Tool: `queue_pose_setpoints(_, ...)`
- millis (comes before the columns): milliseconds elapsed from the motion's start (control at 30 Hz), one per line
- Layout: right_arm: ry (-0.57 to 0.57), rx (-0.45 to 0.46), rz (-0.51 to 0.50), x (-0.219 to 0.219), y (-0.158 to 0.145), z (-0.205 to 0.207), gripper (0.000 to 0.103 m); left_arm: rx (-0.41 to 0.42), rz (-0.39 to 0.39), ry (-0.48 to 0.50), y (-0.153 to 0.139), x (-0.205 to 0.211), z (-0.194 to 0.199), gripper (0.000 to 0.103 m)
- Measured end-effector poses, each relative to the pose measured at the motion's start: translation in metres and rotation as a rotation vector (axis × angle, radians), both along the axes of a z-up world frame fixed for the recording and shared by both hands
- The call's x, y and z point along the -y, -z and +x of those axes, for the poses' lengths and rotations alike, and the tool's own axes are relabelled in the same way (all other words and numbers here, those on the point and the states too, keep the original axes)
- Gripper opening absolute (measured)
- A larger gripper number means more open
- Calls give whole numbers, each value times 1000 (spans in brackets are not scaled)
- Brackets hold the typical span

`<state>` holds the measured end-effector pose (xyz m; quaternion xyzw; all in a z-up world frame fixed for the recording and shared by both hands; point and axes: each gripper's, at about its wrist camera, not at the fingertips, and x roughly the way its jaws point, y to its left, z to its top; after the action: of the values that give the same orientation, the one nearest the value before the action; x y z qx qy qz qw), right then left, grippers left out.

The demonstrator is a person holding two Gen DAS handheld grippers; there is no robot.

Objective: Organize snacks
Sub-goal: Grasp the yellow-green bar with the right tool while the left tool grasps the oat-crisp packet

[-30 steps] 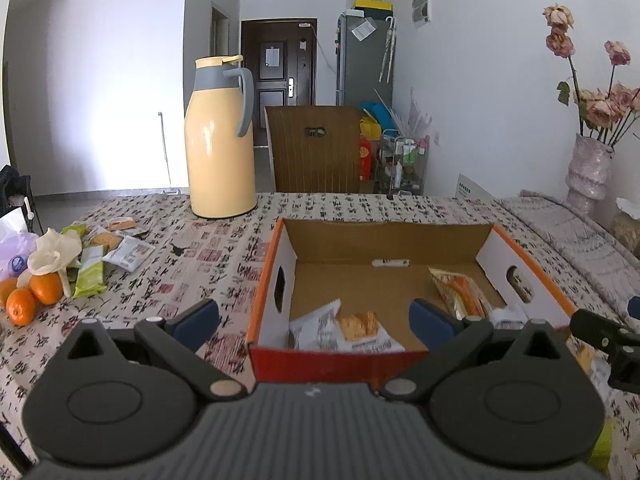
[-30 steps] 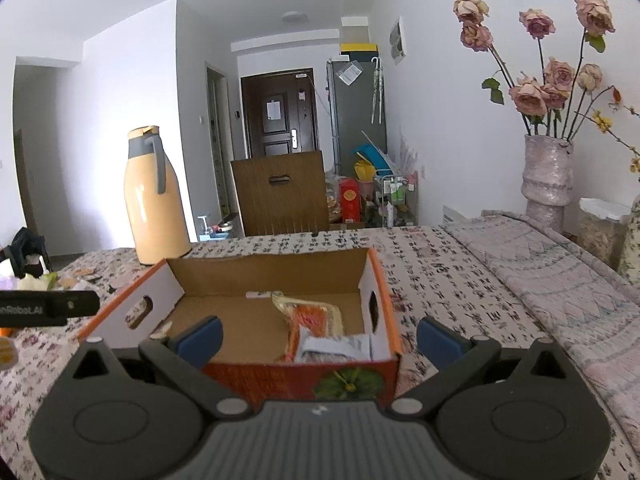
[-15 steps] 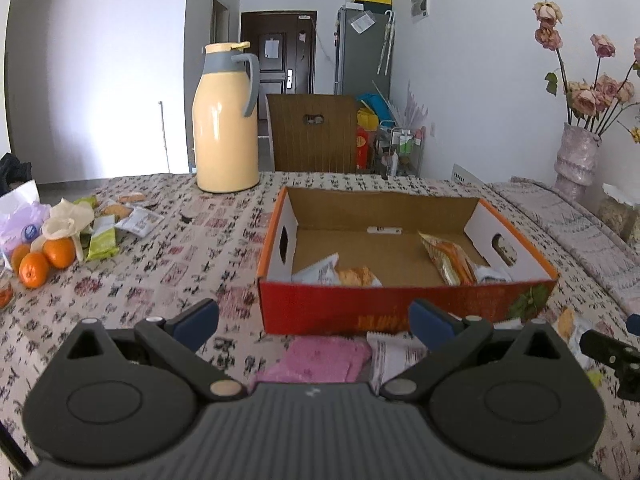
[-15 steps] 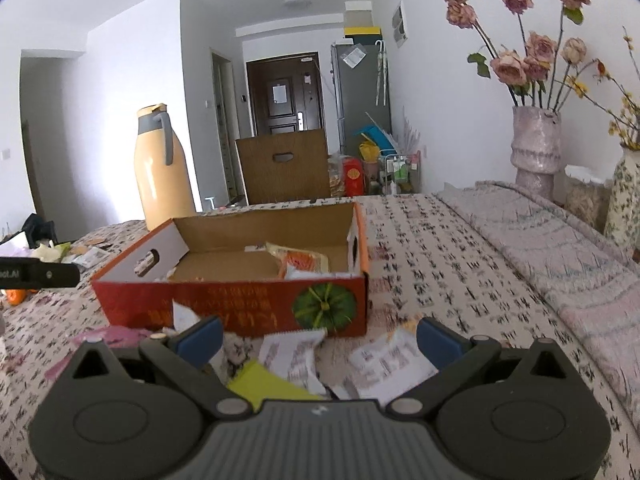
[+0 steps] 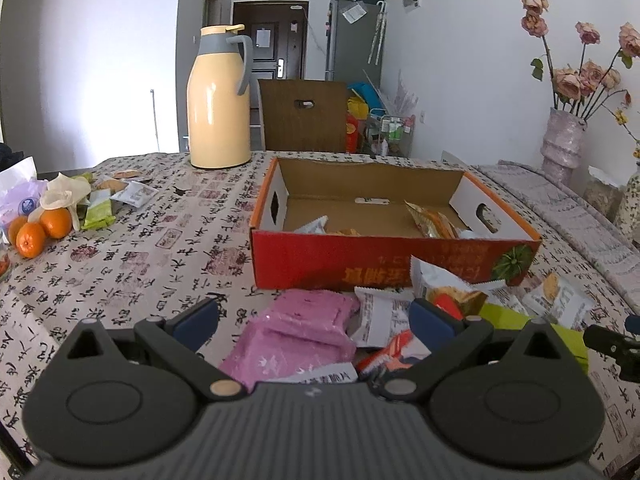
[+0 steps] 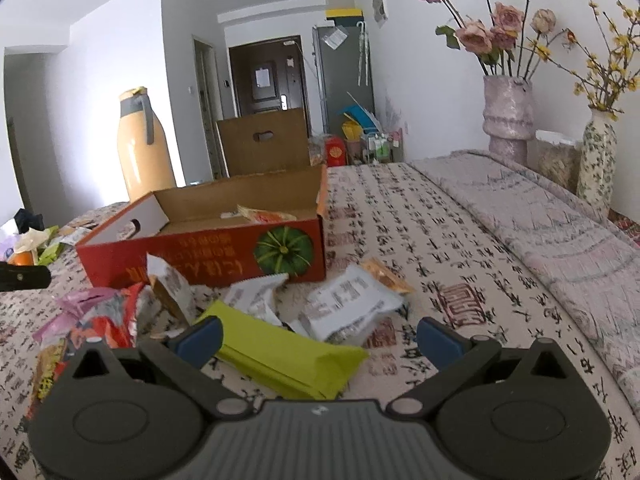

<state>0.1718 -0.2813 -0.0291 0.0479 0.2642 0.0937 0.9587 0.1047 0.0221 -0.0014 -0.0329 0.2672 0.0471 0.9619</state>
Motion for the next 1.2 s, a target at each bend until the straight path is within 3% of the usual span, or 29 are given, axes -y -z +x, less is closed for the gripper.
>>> queue_pose_setpoints(400,-20,-66,-67,1,16,2,103,-30,-1,15,10,4,1,103)
queue_pose_setpoints(767,-187,-40,-209,-47,17,34,103,-42,-9,-1,14,-3,-2,103)
queue_pose_setpoints(833,-206,-44,-231,-54,19,37,94,-43,-10,0,14,-5,-3,103)
queue_pose_setpoints(900,-230,-56,-235,-59,19,39,79,-43,-13,0,15,-7,-3,103)
queue_pose_setpoints(1033,-244,-62,-256,-64,19,35,67,-45,-25,1,17,-11,-5,103)
queue_pose_setpoints(1067,-253,-78,-248,-63,18,33,58,-46,-27,2,17,-13,-5,103)
queue_pose_setpoints(1200,-262,-101,-259,-64,18,25,51,-48,-40,6,20,-17,-6,103)
